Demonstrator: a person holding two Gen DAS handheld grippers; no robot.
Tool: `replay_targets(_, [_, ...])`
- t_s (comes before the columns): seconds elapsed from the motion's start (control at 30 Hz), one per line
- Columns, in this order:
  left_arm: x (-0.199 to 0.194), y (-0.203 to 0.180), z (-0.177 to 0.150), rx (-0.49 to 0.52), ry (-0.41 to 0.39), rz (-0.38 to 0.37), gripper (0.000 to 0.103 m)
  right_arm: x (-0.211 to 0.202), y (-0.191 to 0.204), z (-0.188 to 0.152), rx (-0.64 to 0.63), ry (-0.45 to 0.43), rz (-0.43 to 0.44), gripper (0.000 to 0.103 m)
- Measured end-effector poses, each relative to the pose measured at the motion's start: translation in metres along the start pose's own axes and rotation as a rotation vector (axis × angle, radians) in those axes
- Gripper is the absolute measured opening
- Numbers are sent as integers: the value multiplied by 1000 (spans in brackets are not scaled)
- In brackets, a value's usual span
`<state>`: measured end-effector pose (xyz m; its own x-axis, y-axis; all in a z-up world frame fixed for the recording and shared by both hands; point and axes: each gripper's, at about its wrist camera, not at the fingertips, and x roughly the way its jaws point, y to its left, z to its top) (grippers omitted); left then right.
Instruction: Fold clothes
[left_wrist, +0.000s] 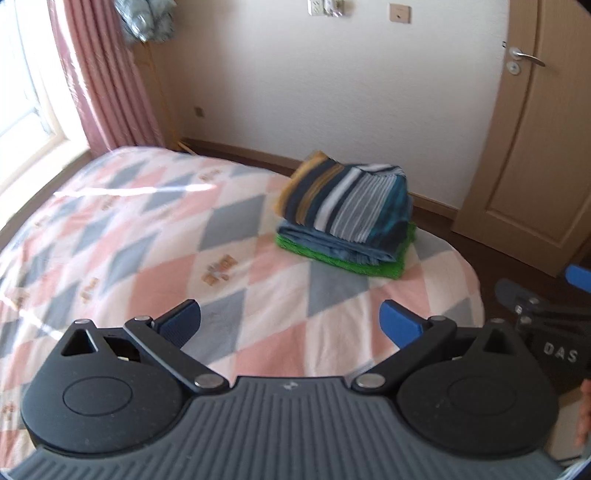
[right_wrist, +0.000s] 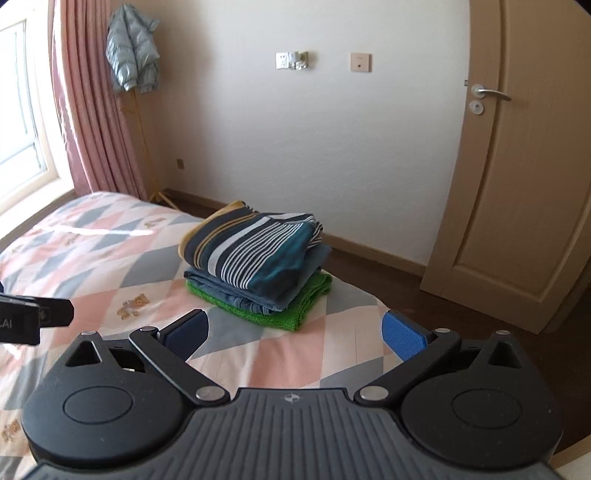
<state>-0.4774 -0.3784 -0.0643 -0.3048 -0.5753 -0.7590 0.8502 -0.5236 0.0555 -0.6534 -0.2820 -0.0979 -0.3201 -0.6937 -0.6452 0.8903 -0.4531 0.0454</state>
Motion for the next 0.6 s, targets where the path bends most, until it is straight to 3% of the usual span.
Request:
replay_targets(0.23, [45, 3, 14, -33, 55, 14, 102, 45, -5, 11, 55, 139, 45, 103])
replay_targets(0.6, [113, -5, 47, -59, 133, 18, 102, 118, -13, 26, 18, 277, 14, 103])
